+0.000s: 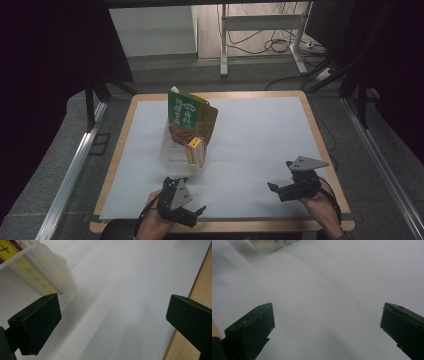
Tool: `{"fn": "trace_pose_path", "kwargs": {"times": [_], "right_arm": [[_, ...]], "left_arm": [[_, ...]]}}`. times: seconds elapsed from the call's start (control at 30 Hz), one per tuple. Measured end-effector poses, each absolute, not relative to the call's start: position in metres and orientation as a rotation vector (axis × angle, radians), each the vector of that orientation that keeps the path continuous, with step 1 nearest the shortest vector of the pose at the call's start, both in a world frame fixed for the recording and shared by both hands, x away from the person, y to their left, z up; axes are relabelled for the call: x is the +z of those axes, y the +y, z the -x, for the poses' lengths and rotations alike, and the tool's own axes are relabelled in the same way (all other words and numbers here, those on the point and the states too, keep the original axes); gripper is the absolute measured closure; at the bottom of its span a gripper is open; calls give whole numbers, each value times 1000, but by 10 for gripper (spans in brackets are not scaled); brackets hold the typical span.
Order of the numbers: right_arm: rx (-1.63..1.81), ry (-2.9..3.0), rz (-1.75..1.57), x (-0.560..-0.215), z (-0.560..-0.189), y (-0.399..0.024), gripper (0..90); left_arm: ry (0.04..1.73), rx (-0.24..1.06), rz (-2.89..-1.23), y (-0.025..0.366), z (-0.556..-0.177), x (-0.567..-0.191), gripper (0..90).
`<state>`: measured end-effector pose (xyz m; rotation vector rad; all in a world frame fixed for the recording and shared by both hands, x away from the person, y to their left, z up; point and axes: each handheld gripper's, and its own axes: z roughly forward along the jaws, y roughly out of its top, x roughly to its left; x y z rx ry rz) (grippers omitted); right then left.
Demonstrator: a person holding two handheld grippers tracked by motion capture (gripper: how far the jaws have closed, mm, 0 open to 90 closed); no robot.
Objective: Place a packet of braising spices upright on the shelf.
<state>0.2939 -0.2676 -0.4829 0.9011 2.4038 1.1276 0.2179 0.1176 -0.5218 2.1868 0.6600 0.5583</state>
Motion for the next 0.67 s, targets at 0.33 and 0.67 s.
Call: {"fn": "trace_pose_path", "kwargs": {"times": [0.33,0.67], "right_arm": [[1101,2405,-932,-490,-288,-280,0],[1102,2435,-972,-500,-289,-283,0]], "left_arm": [[664,555,-2194,118,-218,-523,0],[665,562,-2196,118,-219,-522,0]]}}
